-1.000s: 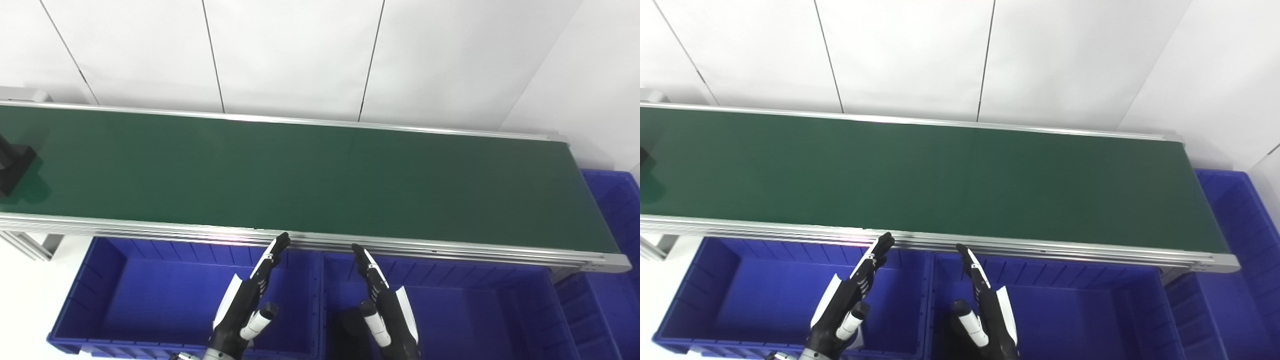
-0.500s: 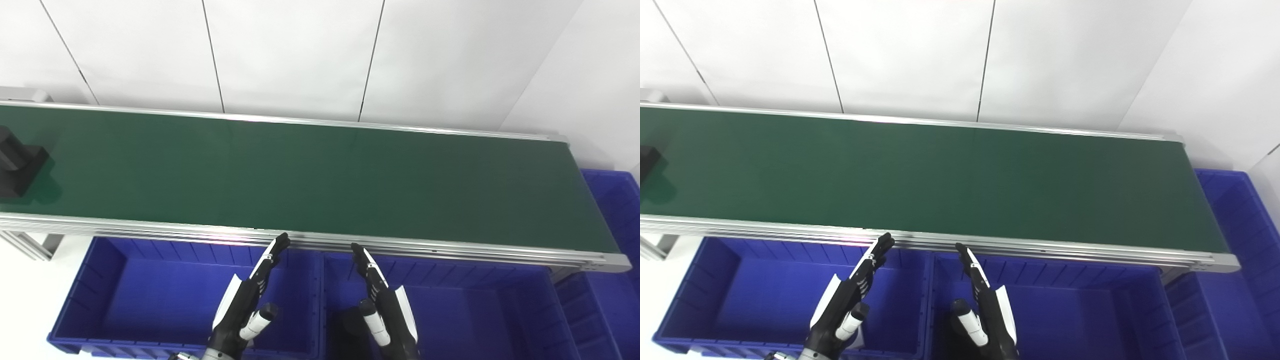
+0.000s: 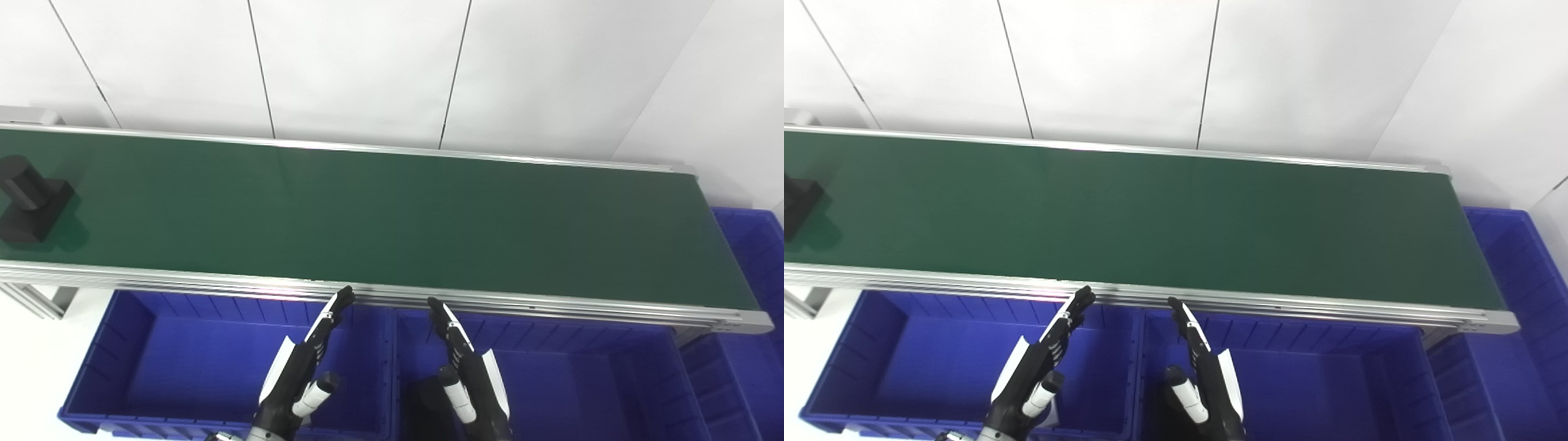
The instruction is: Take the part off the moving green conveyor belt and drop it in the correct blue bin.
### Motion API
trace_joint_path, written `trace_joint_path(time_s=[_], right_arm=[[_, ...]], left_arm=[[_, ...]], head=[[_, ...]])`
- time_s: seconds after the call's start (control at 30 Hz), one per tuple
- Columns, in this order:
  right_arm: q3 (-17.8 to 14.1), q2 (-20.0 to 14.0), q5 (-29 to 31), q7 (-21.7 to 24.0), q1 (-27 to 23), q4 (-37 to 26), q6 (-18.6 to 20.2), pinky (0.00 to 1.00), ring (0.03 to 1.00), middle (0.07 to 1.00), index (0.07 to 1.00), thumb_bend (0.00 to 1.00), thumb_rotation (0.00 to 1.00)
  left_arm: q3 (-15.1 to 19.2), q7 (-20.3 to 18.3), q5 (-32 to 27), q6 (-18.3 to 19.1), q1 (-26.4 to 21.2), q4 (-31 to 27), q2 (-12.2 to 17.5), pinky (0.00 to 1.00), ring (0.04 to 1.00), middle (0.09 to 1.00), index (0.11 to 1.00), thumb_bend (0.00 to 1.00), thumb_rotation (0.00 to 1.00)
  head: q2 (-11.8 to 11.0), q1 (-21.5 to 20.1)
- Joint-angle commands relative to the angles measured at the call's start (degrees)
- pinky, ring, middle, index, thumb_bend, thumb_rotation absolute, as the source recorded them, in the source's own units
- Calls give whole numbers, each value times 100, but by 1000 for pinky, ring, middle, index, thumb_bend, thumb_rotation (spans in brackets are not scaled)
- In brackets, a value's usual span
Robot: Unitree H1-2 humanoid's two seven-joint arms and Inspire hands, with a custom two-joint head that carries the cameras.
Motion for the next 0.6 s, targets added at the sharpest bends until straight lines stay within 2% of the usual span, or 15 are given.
trace_joint_path(time_s=[0.0, 0.57], right_arm=[[42, 68, 7, -40, -58, -145, -332, 942, 940, 952, 932, 851, 1000], [68, 89, 35, -53, -65, -135, -333, 932, 932, 948, 930, 851, 1000]], left_arm=[[-19, 3, -31, -100, -65, -113, -8, 997, 1000, 966, 968, 906, 1000], [-19, 6, -6, -61, -59, -140, 1, 994, 999, 962, 965, 912, 1000]], head=[[10, 1], [0, -19]])
